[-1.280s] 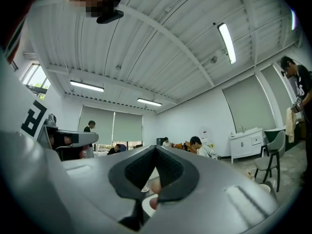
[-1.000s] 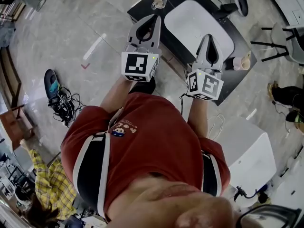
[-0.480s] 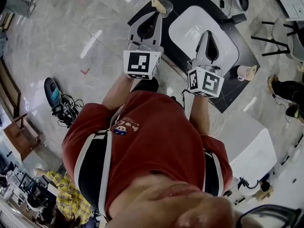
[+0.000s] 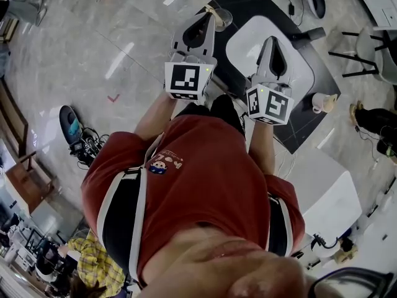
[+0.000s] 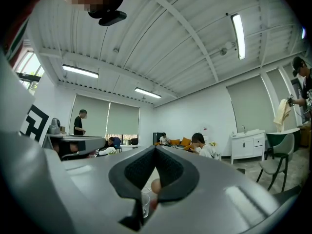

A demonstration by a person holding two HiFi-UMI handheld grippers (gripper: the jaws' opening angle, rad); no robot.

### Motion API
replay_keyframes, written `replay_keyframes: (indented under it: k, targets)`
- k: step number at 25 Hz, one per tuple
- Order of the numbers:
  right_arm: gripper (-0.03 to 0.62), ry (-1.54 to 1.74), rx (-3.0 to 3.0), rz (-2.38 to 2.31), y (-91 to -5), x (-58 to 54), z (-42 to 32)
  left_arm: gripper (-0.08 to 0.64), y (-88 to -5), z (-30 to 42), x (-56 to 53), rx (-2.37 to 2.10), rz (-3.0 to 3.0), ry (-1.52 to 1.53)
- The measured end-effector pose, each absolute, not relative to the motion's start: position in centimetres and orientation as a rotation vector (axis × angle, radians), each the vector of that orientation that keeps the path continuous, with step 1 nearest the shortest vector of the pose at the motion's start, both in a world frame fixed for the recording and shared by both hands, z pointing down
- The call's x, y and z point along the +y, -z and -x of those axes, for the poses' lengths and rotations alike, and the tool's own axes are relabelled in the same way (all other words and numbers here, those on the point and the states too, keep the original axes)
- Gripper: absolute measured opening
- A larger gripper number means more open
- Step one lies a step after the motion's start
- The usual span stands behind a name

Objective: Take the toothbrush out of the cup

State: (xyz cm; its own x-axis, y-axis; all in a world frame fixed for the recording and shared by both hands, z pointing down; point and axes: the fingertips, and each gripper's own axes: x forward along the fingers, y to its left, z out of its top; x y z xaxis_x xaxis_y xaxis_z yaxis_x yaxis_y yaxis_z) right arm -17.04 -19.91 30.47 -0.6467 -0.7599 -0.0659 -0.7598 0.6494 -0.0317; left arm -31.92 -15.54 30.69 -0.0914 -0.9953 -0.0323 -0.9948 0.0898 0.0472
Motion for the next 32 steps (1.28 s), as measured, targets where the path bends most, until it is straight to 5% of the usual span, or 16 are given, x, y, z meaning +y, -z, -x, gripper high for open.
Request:
replay_keyframes:
  k: [16, 32]
  targets:
    - [0.009, 0.040, 2.846, 1.202, -31.8, -24.0, 17.8, 0.018, -35.8, 32.7, -19.4, -2.366, -1.956, 0.004]
    - [0.009, 0.118, 2.926, 1.121, -34.0, -27.0, 19.9, 0.187, -42.1, 34.2, -21.1, -2.332, -1.787, -0.145]
